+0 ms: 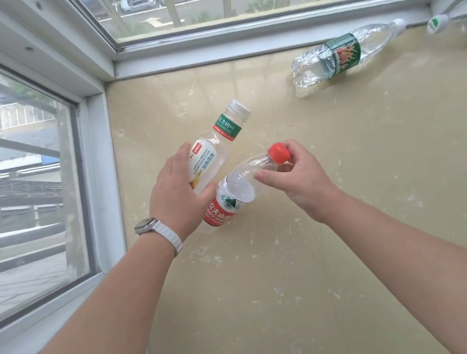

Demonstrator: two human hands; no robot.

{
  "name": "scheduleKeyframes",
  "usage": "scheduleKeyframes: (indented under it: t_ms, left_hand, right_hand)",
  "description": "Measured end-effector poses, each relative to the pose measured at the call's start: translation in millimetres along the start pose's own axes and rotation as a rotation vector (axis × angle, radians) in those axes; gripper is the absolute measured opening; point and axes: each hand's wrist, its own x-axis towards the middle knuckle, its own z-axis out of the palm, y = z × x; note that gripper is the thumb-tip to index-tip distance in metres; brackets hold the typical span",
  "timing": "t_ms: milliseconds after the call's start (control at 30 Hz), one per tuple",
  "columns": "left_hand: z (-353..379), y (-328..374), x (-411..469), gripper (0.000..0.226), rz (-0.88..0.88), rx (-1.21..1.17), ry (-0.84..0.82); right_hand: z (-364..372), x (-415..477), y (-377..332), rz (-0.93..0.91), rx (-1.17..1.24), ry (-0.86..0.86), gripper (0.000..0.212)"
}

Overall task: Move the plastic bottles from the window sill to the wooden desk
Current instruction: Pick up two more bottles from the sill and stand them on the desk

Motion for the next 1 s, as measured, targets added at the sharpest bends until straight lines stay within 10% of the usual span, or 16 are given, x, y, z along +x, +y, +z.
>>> scheduleKeyframes:
  t_ms: [333, 1000]
  left_hand:
    - [20.0, -6.0, -22.5, 0.085, -0.13, -0.114, 0.015]
    - [3.8, 23.0, -55.9, 0.082, -0.243, -0.324, 0.057]
  right_hand:
    - [29.7, 8.7, 18.6, 0.11, 0.13, 0.084, 0.066]
    - [-0.9, -22.4, -0.6, 0.116, -0.012, 0.141, 0.041]
